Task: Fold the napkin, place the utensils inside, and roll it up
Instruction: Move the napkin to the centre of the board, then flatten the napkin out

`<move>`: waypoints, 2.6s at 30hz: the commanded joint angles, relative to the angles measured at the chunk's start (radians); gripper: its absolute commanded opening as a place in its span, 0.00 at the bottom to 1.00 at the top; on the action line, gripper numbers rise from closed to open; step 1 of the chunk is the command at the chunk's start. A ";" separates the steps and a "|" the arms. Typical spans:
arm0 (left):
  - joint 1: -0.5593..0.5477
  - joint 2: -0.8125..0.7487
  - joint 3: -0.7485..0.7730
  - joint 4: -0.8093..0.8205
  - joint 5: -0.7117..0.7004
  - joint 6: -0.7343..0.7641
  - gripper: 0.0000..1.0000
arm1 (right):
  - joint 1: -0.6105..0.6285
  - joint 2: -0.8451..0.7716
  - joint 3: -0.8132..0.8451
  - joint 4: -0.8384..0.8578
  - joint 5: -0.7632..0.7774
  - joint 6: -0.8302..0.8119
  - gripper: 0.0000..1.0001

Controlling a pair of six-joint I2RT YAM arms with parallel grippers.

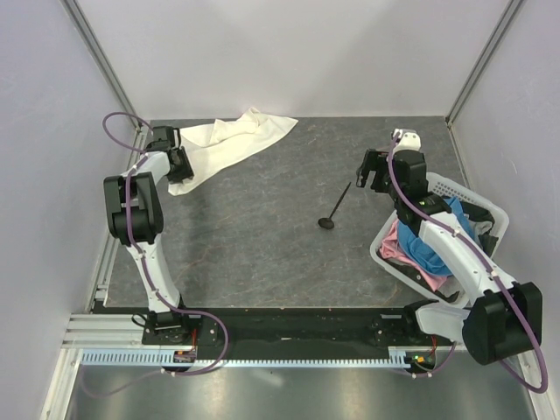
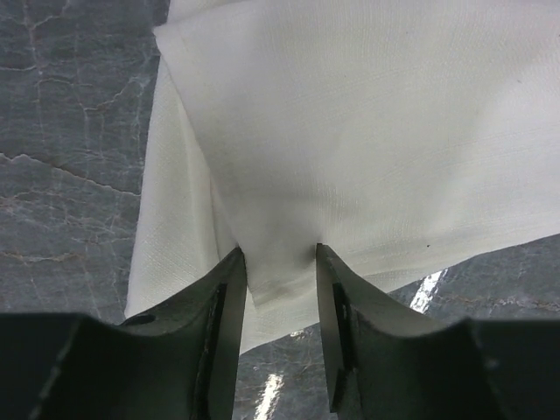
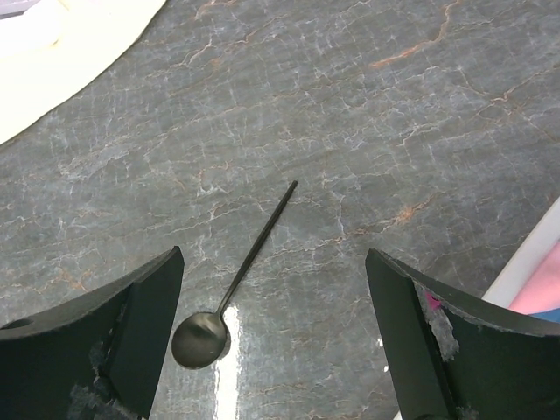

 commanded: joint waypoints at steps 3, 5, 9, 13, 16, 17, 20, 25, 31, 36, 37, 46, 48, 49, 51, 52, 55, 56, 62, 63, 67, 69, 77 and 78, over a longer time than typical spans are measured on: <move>0.003 0.007 0.018 0.000 0.044 -0.022 0.17 | 0.000 0.005 0.044 0.029 -0.035 0.011 0.94; 0.003 -0.013 0.001 0.000 0.068 -0.035 0.12 | -0.001 0.013 0.047 0.029 -0.048 0.013 0.94; -0.008 -0.109 -0.035 0.013 0.117 -0.061 0.03 | 0.014 0.031 0.052 0.032 -0.085 0.013 0.94; -0.040 -0.212 -0.083 0.023 0.139 -0.087 0.03 | 0.063 0.056 0.062 0.037 -0.091 0.006 0.94; -0.086 -0.292 -0.140 0.024 0.144 -0.105 0.02 | 0.109 0.076 0.066 0.048 -0.093 0.013 0.94; -0.104 -0.310 -0.179 0.026 0.144 -0.111 0.02 | 0.121 0.081 0.066 0.051 -0.101 0.016 0.94; -0.187 -0.397 -0.294 0.064 0.156 -0.159 0.02 | 0.166 0.107 0.069 0.057 -0.110 0.023 0.94; -0.380 -0.479 -0.471 0.162 0.179 -0.287 0.02 | 0.221 0.150 0.063 0.059 -0.142 0.054 0.94; -0.641 -0.473 -0.532 0.308 0.228 -0.461 0.04 | 0.255 0.165 0.033 0.063 -0.142 0.097 0.94; -0.733 -0.459 -0.491 0.357 0.298 -0.472 0.43 | 0.263 0.148 0.007 0.052 -0.142 0.140 0.93; -0.732 -0.497 -0.496 0.352 0.277 -0.461 0.50 | 0.264 0.145 0.001 0.046 -0.144 0.144 0.93; -0.603 -0.648 -0.507 0.172 0.113 -0.237 0.75 | 0.319 0.153 -0.063 0.028 -0.173 0.236 0.87; -0.595 -0.619 -0.474 0.167 0.096 -0.208 0.73 | 0.333 0.168 -0.071 0.025 -0.179 0.250 0.86; -0.594 -0.602 -0.459 0.167 0.082 -0.201 0.73 | 0.339 0.171 -0.072 0.023 -0.180 0.253 0.84; -0.594 -0.535 -0.409 0.167 0.085 -0.182 0.72 | 0.355 0.176 -0.077 0.023 -0.180 0.256 0.83; -0.592 -0.513 -0.390 0.167 0.079 -0.178 0.72 | 0.359 0.179 -0.077 0.023 -0.176 0.258 0.82; -0.591 -0.424 -0.318 0.174 0.085 -0.161 0.72 | 0.367 0.196 -0.077 0.023 -0.176 0.258 0.82; -0.591 -0.406 -0.301 0.181 0.096 -0.158 0.72 | 0.370 0.203 -0.077 0.023 -0.174 0.261 0.82; -0.589 -0.269 -0.191 0.191 0.078 -0.125 0.72 | 0.379 0.214 -0.083 0.023 -0.196 0.258 0.80; -0.589 -0.255 -0.168 0.187 0.078 -0.116 0.72 | 0.381 0.214 -0.086 0.025 -0.200 0.253 0.80; -0.587 -0.189 -0.128 0.184 0.056 -0.098 0.67 | 0.393 0.225 -0.088 0.029 -0.231 0.227 0.79; -0.583 -0.168 -0.111 0.175 0.051 -0.089 0.66 | 0.399 0.234 -0.088 0.031 -0.245 0.215 0.78; -0.566 -0.128 -0.095 0.174 0.097 -0.093 0.50 | 0.408 0.318 -0.057 0.055 -0.243 0.189 0.75; -0.563 -0.125 -0.095 0.174 0.099 -0.093 0.48 | 0.408 0.327 -0.053 0.059 -0.248 0.186 0.73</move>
